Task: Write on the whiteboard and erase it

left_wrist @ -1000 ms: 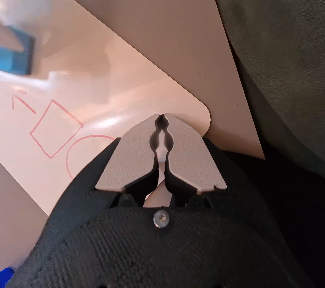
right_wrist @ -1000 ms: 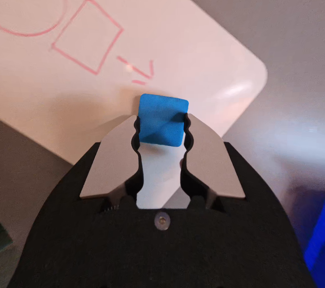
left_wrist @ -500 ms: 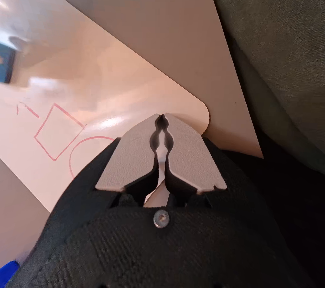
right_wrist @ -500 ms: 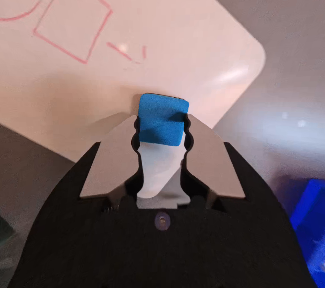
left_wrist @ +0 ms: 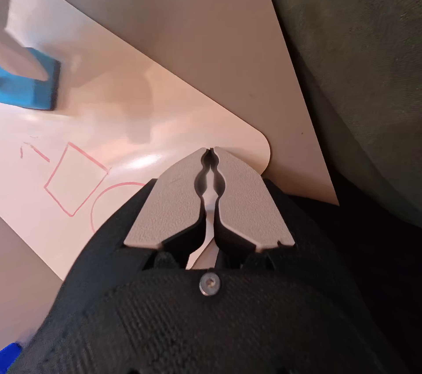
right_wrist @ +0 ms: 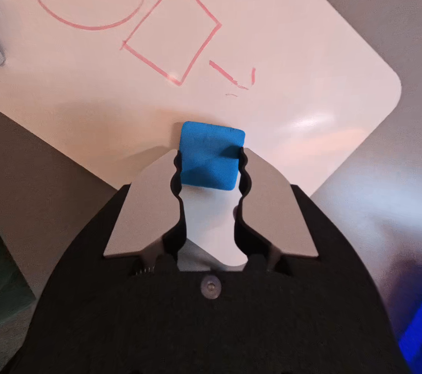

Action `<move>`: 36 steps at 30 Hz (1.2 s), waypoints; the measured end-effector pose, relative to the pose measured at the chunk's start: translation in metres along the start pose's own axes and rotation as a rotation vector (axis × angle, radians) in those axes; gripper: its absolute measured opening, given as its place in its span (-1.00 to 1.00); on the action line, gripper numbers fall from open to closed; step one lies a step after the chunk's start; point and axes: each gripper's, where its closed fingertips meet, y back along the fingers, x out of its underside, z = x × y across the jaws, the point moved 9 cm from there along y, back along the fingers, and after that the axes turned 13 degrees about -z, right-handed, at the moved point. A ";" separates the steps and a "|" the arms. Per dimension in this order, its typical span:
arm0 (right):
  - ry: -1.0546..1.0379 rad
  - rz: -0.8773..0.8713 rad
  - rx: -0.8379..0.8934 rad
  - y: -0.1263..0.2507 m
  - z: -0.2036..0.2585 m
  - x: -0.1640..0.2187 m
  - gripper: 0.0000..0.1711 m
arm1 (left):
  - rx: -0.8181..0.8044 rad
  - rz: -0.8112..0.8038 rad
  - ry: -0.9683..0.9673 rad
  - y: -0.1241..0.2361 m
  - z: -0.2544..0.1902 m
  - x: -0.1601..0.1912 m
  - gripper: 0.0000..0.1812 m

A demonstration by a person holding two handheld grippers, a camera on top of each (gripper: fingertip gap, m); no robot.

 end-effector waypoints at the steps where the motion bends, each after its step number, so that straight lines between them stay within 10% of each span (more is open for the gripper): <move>1: -0.060 0.006 0.026 0.002 -0.015 0.002 -0.43 | -0.004 0.003 -0.006 0.000 0.000 0.000 -0.99; 4: -0.187 -0.001 0.126 -0.004 -0.063 -0.007 -0.44 | -0.014 0.007 -0.018 0.000 -0.001 -0.001 -0.99; 9: 0.207 -0.011 -0.131 -0.047 0.045 -0.066 -0.43 | 0.000 -0.008 0.003 -0.001 0.001 0.000 -0.99; 13: -0.095 -0.005 0.062 -0.036 -0.046 -0.050 -0.44 | -0.015 -0.005 -0.006 -0.001 0.000 -0.001 -0.99; 18: 0.242 -0.020 -0.161 -0.053 0.070 -0.076 -0.44 | -0.002 -0.018 0.006 -0.001 0.001 0.000 -0.99; 23: -0.067 -0.025 0.039 -0.029 -0.022 -0.044 -0.44 | -0.012 -0.022 0.009 -0.001 0.001 0.000 -0.99; 27: 0.228 -0.027 -0.137 -0.037 0.081 -0.059 -0.44 | -0.007 -0.022 0.008 -0.001 0.002 0.000 -0.99; 32: -0.032 -0.040 0.037 -0.024 -0.008 -0.041 -0.44 | -0.023 -0.014 -0.004 -0.001 0.001 -0.001 -0.99; 36: 0.231 -0.030 -0.136 -0.033 0.089 -0.058 -0.44 | -0.024 -0.008 -0.011 -0.001 0.001 -0.002 -0.99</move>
